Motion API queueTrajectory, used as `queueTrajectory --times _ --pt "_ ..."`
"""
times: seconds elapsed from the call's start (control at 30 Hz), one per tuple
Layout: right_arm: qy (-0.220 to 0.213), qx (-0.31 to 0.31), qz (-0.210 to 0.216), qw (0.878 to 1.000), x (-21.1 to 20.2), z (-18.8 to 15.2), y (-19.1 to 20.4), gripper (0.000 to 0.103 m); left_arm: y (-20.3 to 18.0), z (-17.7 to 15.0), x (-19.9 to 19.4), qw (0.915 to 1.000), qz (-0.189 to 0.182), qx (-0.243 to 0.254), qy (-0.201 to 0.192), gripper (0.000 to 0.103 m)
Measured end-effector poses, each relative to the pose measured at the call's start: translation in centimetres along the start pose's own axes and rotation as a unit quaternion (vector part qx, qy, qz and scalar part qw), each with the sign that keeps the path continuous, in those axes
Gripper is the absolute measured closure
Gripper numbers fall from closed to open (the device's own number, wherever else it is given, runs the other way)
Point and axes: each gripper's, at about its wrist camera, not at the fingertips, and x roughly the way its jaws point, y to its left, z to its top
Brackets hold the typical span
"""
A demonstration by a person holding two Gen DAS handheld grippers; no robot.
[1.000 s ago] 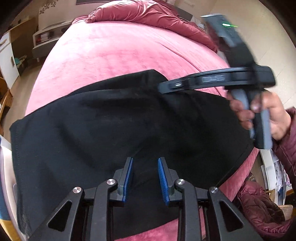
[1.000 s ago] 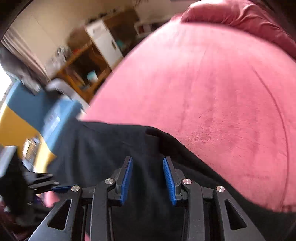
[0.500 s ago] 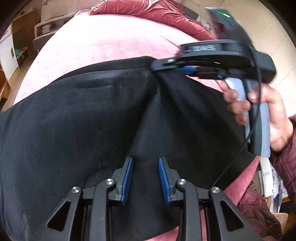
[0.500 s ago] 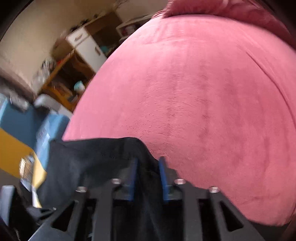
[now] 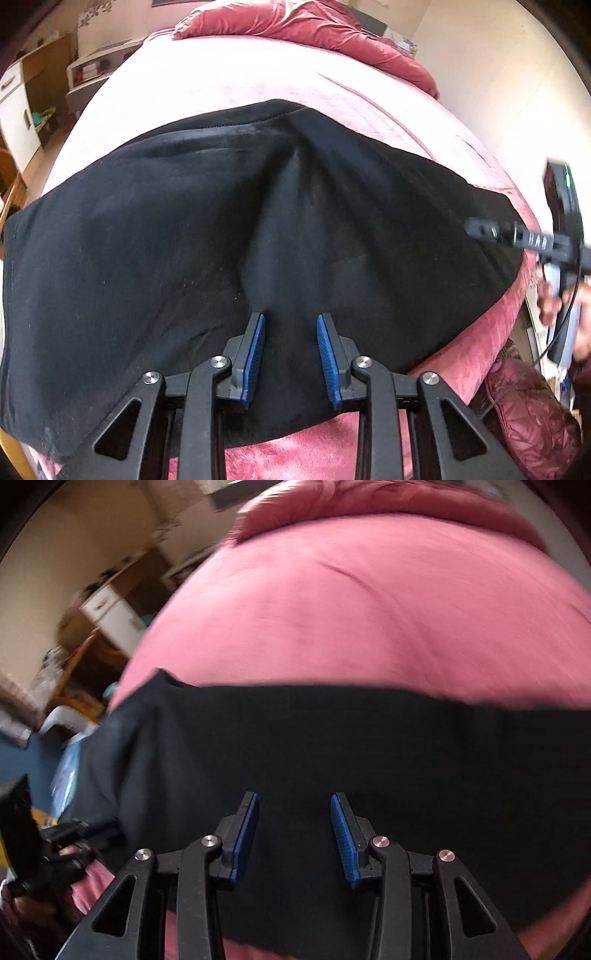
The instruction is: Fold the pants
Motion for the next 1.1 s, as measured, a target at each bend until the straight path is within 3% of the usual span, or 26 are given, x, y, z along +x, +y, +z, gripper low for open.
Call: queueTrajectory --times 0.07,0.17,0.37,0.43,0.57,0.63,0.77,1.0,1.1 --pt "0.0 0.021 -0.015 1.0 0.1 -0.8 -2.6 0.062 -1.2 -0.3 0.2 0.9999 0.017 0.004 0.0 0.073" --pt "-0.017 0.049 0.007 0.999 -0.4 -1.7 -4.6 0.071 -3.8 0.1 0.7 0.9987 0.046 0.018 -0.012 0.07" --pt "-0.046 0.006 -0.042 0.998 -3.5 -1.6 -3.1 0.06 -6.9 -0.8 -1.2 0.9968 0.053 0.027 -0.052 0.063" --pt "-0.056 0.001 -0.069 0.996 -4.6 -1.9 -3.0 0.041 -7.8 -1.2 -1.0 0.9966 0.057 0.034 -0.05 0.063" --pt "-0.077 -0.013 -0.123 0.989 -7.3 -3.4 -3.4 0.038 -8.9 -1.3 -1.7 0.9958 0.056 0.043 -0.058 0.063" --pt "-0.107 -0.026 -0.158 0.981 -9.5 -4.9 -3.9 0.031 -9.5 -1.3 -2.0 0.9949 0.06 0.046 -0.067 0.063" --pt "-0.137 -0.001 -0.191 0.972 -11.9 -5.9 -4.8 0.028 -9.8 -1.3 -2.4 0.9941 0.065 0.043 -0.074 0.062" --pt "-0.179 -0.003 -0.189 0.965 -13.7 -4.8 -5.0 0.028 -10.8 -1.1 -3.0 0.9932 0.068 0.053 -0.079 0.062" --pt "-0.172 -0.015 -0.197 0.965 -13.5 -4.6 -4.9 0.028 -11.1 -0.8 -3.2 0.993 0.067 0.058 -0.078 0.062"
